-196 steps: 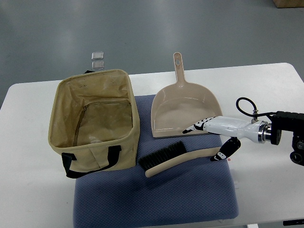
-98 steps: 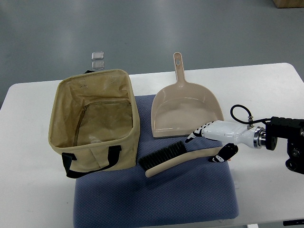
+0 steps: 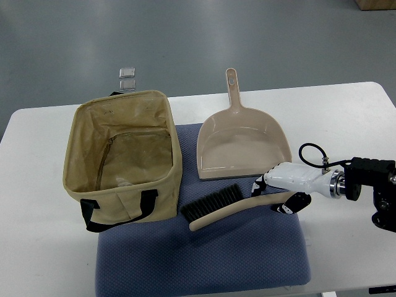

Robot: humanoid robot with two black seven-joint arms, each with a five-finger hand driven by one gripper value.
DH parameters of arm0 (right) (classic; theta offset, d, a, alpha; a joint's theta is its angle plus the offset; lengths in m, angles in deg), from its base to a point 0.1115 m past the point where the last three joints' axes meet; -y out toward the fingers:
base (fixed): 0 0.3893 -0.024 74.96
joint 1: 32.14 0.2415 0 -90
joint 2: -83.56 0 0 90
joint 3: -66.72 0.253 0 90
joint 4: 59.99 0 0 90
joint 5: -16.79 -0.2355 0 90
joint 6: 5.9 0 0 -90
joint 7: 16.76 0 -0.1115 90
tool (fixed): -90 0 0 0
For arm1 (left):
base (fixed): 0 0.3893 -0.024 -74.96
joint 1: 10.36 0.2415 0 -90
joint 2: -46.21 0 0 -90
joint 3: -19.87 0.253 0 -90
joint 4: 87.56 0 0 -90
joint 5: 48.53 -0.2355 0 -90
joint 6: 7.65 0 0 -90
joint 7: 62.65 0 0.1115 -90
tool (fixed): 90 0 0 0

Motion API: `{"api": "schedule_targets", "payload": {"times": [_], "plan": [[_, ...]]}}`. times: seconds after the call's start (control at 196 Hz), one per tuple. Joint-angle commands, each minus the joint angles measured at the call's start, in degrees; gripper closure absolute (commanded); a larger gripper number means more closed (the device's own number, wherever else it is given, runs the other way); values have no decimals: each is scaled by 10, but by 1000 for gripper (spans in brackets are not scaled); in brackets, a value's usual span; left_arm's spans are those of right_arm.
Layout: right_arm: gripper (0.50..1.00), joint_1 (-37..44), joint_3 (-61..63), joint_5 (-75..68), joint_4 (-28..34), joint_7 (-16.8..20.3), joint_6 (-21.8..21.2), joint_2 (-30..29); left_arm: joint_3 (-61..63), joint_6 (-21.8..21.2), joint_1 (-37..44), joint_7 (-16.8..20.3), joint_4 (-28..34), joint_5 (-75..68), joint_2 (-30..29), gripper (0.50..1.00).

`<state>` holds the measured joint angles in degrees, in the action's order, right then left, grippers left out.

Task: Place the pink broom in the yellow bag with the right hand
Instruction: 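Lift the brush with the right hand up over the dustpan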

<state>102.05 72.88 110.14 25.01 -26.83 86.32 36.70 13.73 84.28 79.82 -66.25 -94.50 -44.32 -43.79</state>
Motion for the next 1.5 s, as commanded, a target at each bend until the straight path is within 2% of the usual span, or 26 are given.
{"api": "schedule_targets", "payload": {"times": [0.0,0.056,0.302,0.516,0.874,1.043,1.288,1.497], "plan": [[942,2,0,2,-1,5,1,0,0,0,0,0,0,0,0,500],[1000,3,0,2,-1,13,1,0,0,0,0,0,0,0,0,500],[1000,3,0,2,-17,15,17,-1,1,0,0,0,0,0,0,500],[1000,11,10,-3,-20,10,48,15,0,0,0,0,0,0,0,500],[1000,101,48,-45,-21,-34,52,103,0,0,0,0,0,0,0,500],[1000,178,60,-79,-28,-42,47,131,0,0,0,0,0,0,0,500],[1000,315,60,-106,-77,-41,-8,114,0,0,0,0,0,-1,0,500],[1000,381,57,-102,-94,-38,-11,20,0,0,0,-1,0,0,0,500]]}}
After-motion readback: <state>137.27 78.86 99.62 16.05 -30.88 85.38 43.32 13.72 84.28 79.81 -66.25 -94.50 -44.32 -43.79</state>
